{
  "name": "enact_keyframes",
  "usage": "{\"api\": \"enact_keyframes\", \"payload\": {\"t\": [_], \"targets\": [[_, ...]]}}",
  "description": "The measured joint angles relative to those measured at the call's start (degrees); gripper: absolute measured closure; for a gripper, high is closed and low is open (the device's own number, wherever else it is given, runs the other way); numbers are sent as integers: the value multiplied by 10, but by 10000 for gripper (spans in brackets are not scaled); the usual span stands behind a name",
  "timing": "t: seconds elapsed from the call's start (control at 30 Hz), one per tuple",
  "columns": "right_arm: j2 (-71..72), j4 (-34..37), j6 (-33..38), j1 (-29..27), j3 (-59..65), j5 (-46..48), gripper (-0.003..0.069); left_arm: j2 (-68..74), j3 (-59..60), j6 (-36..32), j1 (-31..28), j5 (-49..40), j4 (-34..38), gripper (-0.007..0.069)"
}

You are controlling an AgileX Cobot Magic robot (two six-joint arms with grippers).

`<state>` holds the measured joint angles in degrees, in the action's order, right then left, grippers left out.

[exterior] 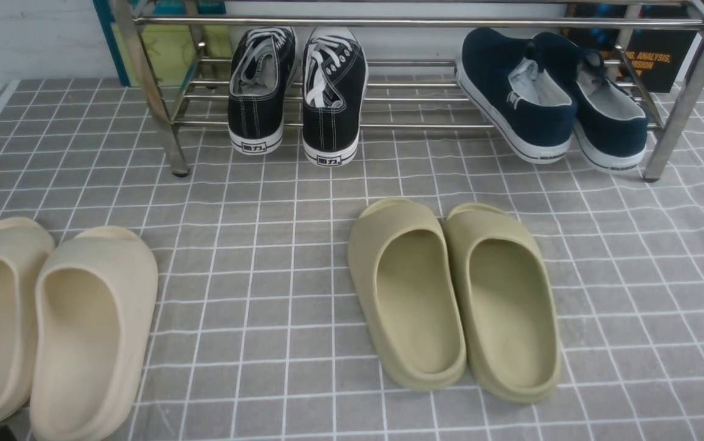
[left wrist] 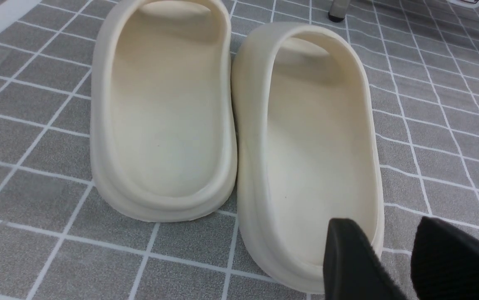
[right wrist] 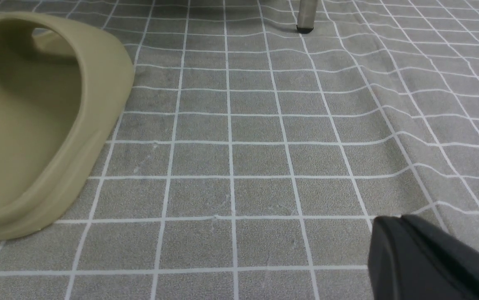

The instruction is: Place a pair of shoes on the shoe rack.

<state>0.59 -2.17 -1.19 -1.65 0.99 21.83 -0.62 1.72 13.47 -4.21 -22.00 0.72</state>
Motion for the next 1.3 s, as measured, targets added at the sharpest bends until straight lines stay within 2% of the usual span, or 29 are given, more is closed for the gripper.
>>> {"api": "enact_keyframes", "payload": {"t": [1.3], "targets": [[0, 2, 0, 0, 0, 1, 620, 0, 0, 0, 0, 0, 0, 386]]}}
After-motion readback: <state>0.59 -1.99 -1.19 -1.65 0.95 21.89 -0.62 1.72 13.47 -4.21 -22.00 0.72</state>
